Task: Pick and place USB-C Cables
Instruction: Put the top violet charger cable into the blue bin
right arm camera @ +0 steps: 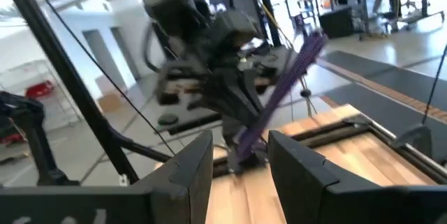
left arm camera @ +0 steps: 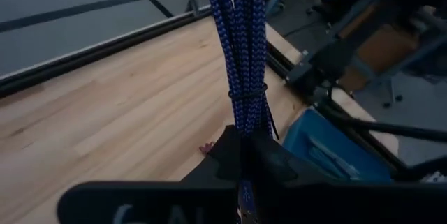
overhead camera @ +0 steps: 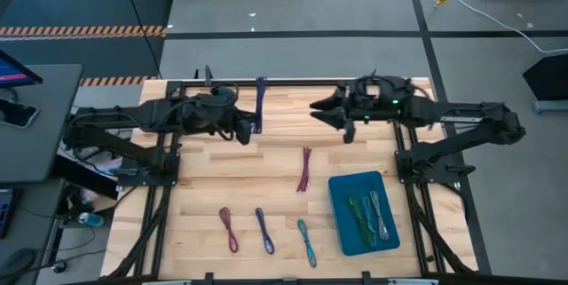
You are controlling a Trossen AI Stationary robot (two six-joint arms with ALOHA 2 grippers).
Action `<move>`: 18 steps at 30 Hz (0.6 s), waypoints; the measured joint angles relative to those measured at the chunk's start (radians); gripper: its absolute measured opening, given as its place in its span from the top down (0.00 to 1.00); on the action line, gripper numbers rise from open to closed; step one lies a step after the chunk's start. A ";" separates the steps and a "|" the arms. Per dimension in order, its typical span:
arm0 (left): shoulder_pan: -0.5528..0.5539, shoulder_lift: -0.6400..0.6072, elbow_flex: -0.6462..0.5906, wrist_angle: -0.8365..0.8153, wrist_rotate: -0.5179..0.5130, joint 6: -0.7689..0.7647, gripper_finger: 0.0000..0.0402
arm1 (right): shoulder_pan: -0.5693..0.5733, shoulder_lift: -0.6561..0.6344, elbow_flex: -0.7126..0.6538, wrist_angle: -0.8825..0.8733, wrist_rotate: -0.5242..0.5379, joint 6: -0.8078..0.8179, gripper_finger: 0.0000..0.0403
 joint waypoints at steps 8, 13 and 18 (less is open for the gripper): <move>-0.047 0.000 0.008 -0.003 0.002 0.024 0.96 | -0.082 0.211 0.000 0.309 -0.107 0.120 0.63; -0.068 -0.001 0.008 0.000 0.002 0.024 0.96 | -0.104 0.331 0.022 0.491 -0.209 0.220 0.59; -0.075 -0.001 0.008 0.004 0.002 0.019 0.96 | -0.107 0.421 0.098 0.490 -0.241 0.229 0.53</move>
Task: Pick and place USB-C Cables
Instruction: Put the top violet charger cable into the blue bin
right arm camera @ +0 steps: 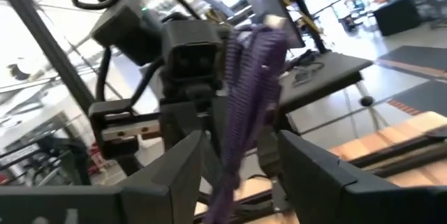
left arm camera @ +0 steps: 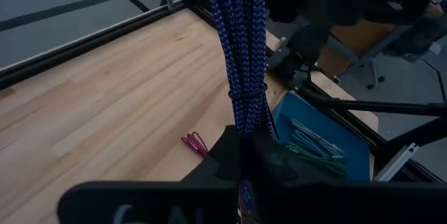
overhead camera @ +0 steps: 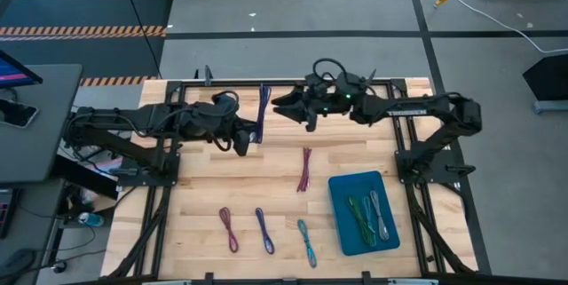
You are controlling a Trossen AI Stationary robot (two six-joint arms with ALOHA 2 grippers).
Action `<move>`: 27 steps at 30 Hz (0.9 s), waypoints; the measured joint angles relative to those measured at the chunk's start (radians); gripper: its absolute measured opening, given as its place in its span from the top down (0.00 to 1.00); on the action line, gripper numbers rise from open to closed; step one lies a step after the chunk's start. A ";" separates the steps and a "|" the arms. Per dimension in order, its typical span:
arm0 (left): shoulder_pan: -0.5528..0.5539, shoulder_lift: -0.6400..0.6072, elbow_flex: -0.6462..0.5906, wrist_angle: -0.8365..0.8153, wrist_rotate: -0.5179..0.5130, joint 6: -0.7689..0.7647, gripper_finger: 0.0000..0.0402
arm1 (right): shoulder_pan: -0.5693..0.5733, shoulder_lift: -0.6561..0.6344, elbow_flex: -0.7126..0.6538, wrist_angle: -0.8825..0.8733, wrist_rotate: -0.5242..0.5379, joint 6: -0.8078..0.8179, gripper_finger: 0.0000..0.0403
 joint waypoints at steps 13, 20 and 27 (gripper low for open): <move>0.000 -0.001 0.000 0.020 0.003 0.005 0.96 | -0.019 0.171 0.208 -0.010 -0.128 -0.032 0.48; 0.000 -0.001 0.000 0.016 0.006 0.005 0.96 | -0.041 0.224 0.229 -0.008 -0.146 -0.024 0.48; -0.004 -0.001 0.000 0.027 0.004 0.005 0.96 | -0.051 0.214 0.229 0.025 -0.183 -0.034 0.50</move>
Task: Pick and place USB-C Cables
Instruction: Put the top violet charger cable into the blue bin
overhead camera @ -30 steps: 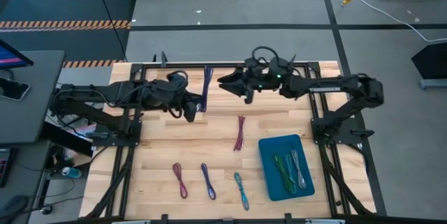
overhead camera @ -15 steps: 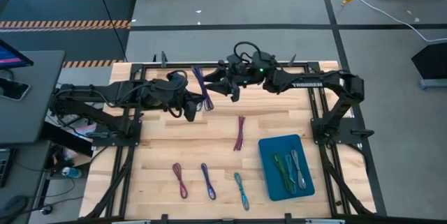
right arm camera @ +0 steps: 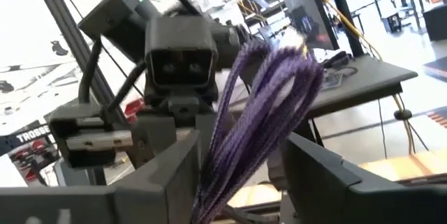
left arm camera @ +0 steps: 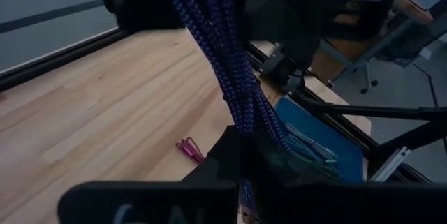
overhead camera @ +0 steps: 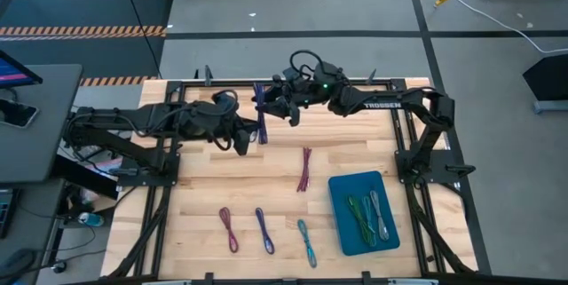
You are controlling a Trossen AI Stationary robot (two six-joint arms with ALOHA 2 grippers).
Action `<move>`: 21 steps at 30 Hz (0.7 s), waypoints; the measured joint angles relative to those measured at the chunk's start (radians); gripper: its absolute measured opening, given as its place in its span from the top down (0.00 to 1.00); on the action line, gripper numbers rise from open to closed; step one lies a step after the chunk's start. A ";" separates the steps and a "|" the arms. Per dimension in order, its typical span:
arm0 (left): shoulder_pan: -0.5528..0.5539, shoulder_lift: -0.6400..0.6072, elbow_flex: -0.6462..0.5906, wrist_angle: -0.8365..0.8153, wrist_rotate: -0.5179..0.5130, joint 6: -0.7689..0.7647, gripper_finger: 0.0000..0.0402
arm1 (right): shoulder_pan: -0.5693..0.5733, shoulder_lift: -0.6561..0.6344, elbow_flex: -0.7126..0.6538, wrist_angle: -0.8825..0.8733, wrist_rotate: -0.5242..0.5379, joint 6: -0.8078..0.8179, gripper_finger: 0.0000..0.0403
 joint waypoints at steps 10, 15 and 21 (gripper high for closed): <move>0.000 0.000 0.000 0.059 0.000 0.034 0.77 | -0.013 -0.008 0.000 -0.009 -0.110 0.006 0.95; 0.001 0.000 0.000 0.112 0.017 0.087 0.74 | -0.035 -0.011 0.000 -0.017 -0.126 -0.013 0.95; 0.000 0.000 0.002 0.146 0.100 0.140 0.75 | -0.108 -0.047 -0.002 -0.172 -0.137 -0.045 0.95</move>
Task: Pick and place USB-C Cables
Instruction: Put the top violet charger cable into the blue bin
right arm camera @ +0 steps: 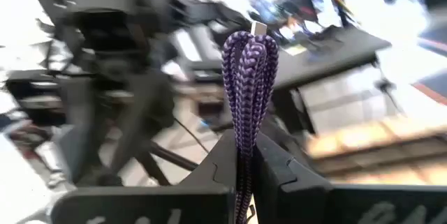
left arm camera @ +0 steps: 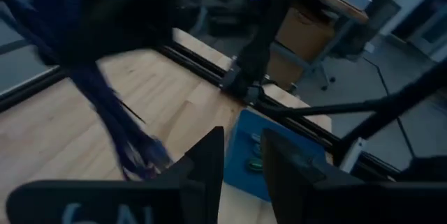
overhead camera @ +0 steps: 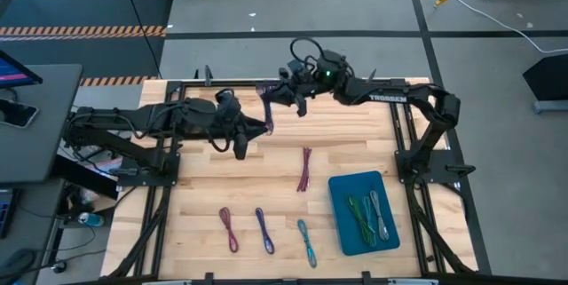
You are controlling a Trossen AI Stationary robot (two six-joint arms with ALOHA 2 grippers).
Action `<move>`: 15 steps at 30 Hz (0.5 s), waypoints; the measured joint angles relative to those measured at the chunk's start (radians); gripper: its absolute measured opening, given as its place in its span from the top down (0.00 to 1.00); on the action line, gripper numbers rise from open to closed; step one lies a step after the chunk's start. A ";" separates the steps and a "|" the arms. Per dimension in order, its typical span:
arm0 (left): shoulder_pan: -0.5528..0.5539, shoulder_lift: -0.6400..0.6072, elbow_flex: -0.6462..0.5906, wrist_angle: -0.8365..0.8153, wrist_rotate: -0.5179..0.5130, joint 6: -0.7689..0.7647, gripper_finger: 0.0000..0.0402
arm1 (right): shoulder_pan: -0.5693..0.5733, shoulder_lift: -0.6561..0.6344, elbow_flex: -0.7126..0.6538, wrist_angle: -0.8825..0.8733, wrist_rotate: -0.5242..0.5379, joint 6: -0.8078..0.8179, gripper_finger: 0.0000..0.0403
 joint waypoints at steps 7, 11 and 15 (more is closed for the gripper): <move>0.005 0.000 0.000 -0.080 0.006 0.025 0.75 | -0.075 -0.160 0.000 -0.459 -0.015 -0.145 0.95; 0.024 0.000 -0.001 -0.139 0.001 0.024 0.75 | -0.074 -0.301 0.000 -0.765 0.044 -0.210 0.95; 0.058 0.002 -0.001 -0.154 0.000 0.027 0.75 | 0.002 -0.438 0.001 -1.020 0.170 -0.157 0.95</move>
